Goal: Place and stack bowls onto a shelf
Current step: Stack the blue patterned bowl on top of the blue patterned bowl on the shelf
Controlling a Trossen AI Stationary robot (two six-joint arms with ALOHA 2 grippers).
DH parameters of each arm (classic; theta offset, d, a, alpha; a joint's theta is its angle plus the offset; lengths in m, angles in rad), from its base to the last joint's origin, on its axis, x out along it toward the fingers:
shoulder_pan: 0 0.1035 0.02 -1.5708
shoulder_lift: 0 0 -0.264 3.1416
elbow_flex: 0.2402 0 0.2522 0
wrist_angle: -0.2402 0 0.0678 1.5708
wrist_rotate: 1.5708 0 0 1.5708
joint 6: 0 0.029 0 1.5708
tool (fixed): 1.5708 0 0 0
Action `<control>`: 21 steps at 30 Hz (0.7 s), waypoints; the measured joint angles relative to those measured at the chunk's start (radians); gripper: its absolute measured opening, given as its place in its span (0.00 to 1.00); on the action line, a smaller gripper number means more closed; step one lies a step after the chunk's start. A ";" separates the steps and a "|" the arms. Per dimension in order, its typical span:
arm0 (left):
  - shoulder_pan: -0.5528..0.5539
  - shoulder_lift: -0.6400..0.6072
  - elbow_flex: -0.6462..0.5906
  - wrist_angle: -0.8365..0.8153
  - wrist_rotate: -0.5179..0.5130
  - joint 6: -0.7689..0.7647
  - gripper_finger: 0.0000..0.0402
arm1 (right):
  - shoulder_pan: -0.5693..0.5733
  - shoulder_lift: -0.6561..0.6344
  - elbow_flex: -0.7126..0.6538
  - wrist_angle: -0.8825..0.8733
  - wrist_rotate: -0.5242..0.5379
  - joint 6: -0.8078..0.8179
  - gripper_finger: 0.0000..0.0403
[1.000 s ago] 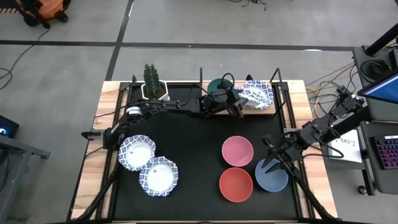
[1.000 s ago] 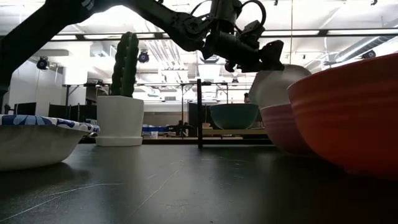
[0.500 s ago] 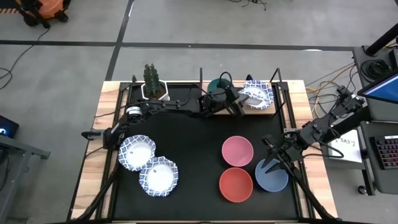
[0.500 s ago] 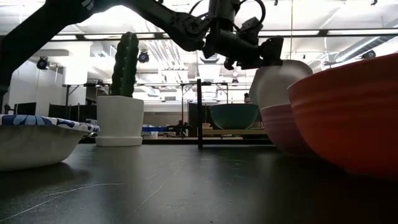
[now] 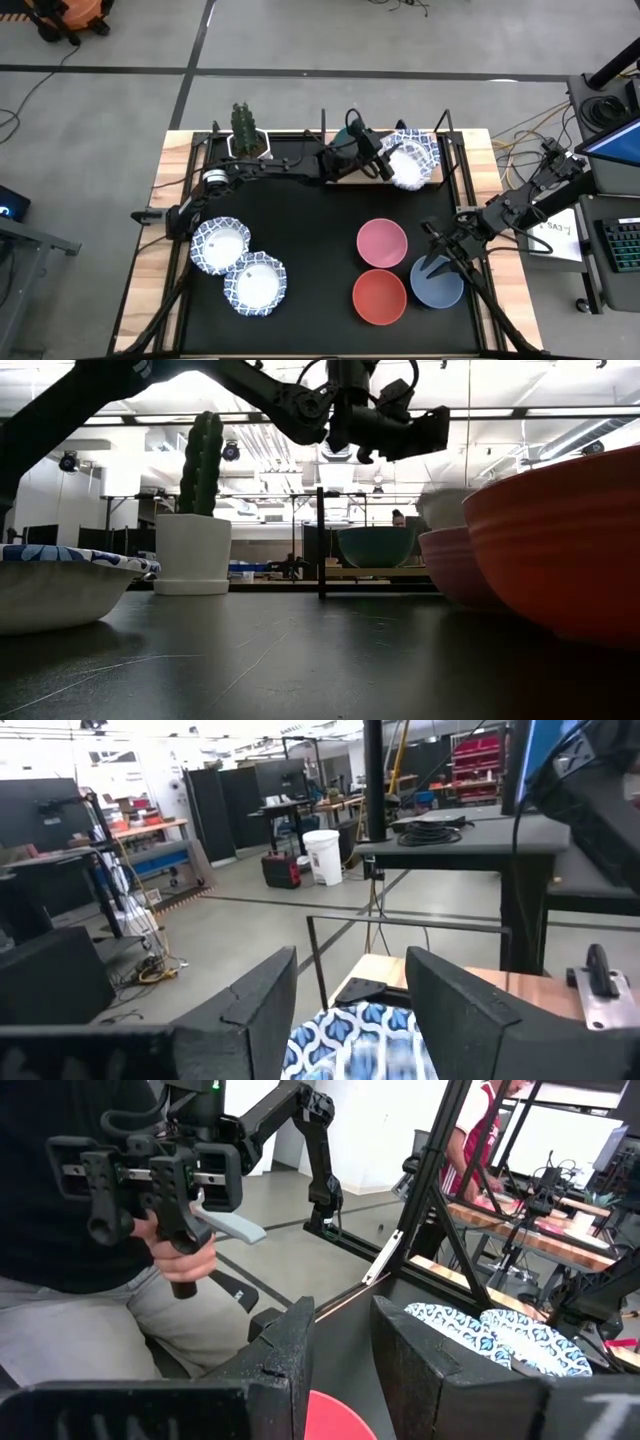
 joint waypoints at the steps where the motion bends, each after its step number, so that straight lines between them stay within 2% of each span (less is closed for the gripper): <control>1: 0.000 0.000 0.000 0.001 -0.001 0.000 0.43 | 0.000 0.000 0.000 0.000 0.000 0.000 0.22; 21: -0.001 0.000 -0.005 -0.030 0.000 -0.021 0.43 | 0.000 0.000 0.000 -0.003 0.000 0.002 0.22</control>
